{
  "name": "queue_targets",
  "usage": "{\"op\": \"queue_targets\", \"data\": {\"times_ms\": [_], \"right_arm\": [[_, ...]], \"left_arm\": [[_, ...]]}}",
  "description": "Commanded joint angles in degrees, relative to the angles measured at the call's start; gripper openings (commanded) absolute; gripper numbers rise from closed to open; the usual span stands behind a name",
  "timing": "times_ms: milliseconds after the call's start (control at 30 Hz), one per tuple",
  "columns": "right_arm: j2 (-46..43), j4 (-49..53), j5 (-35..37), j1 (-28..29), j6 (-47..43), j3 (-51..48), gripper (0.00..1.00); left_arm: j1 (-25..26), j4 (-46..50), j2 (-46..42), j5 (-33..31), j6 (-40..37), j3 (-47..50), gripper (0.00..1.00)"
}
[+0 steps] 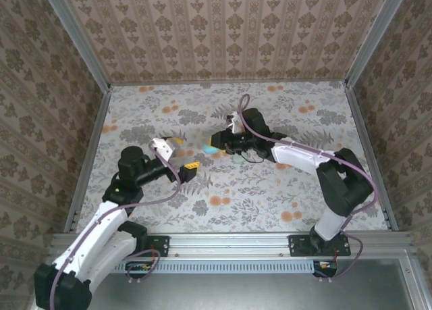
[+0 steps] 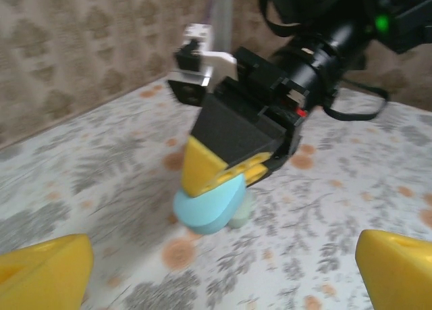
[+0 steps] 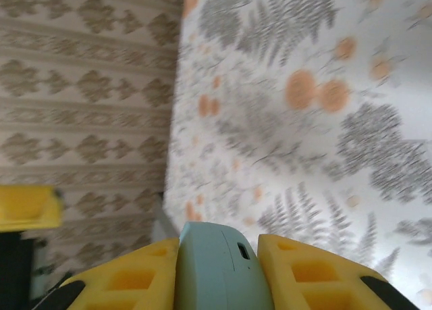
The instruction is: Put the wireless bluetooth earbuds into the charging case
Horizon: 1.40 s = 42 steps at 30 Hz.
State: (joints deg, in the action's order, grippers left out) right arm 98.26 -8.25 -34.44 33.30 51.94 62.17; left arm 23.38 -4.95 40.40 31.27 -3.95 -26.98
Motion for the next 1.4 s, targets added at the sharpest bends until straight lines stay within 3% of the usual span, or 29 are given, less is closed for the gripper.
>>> {"op": "queue_targets", "data": {"times_ms": [0,67,133,400,600,633,667,700,833,933,1033,1100,1200,1367], "right_arm": [[7.20,5.61,7.36,2.14,-7.13,4.11,0.20],[12.01,5.16,7.63,2.77,-7.16,6.24,0.21],[15.85,4.25,8.17,3.38,-7.41,7.72,0.21],[22.28,6.24,10.51,4.14,-9.49,9.40,0.24],[18.31,12.37,14.47,4.14,-12.68,9.15,0.52],[16.76,14.11,15.71,4.14,-13.59,9.28,0.62],[14.97,15.92,16.98,4.06,-14.24,9.49,0.98],[12.88,17.65,17.93,3.84,-14.81,9.75,1.00],[2.25,25.39,25.56,2.97,-19.82,11.20,1.00],[-6.47,28.19,35.42,2.31,-25.65,9.51,1.00],[-16.50,23.60,48.02,0.88,-33.08,0.79,1.00],[-23.33,15.76,49.87,-2.48,-41.09,-8.17,1.00],[-31.87,3.11,55.04,-8.73,-45.35,-23.49,1.00],[-38.25,-10.72,52.67,-22.11,-49.87,-39.74,1.00]], "left_arm": [[-1.30,4.94,-3.71,-14.44,3.99,2.30,1.00],[-1.89,5.96,-5.18,-21.75,9.23,2.81,1.00],[-3.26,6.89,-5.59,-24.34,13.44,2.98,1.00],[-9.55,8.24,-4.59,-21.47,18.36,3.34,1.00],[-10.19,8.25,-4.59,-21.70,17.93,4.00,1.00],[-10.26,8.57,-4.63,-22.01,17.63,3.94,1.00],[-10.28,9.32,-4.63,-22.48,17.20,3.87,1.00],[-10.31,10.12,-4.67,-23.06,16.77,3.57,1.00],[-10.49,14.61,-4.55,-30.35,14.25,1.81,1.00],[-11.28,14.14,-3.07,-38.41,12.18,1.73,1.00],[-12.56,9.68,2.00,-40.16,5.31,2.62,1.00],[-13.04,6.01,6.67,-40.64,2.63,3.44,1.00],[-13.84,-4.53,13.31,-40.23,2.21,6.34,1.00],[-15.87,-33.39,20.65,-37.88,1.94,15.39,1.00]]}}
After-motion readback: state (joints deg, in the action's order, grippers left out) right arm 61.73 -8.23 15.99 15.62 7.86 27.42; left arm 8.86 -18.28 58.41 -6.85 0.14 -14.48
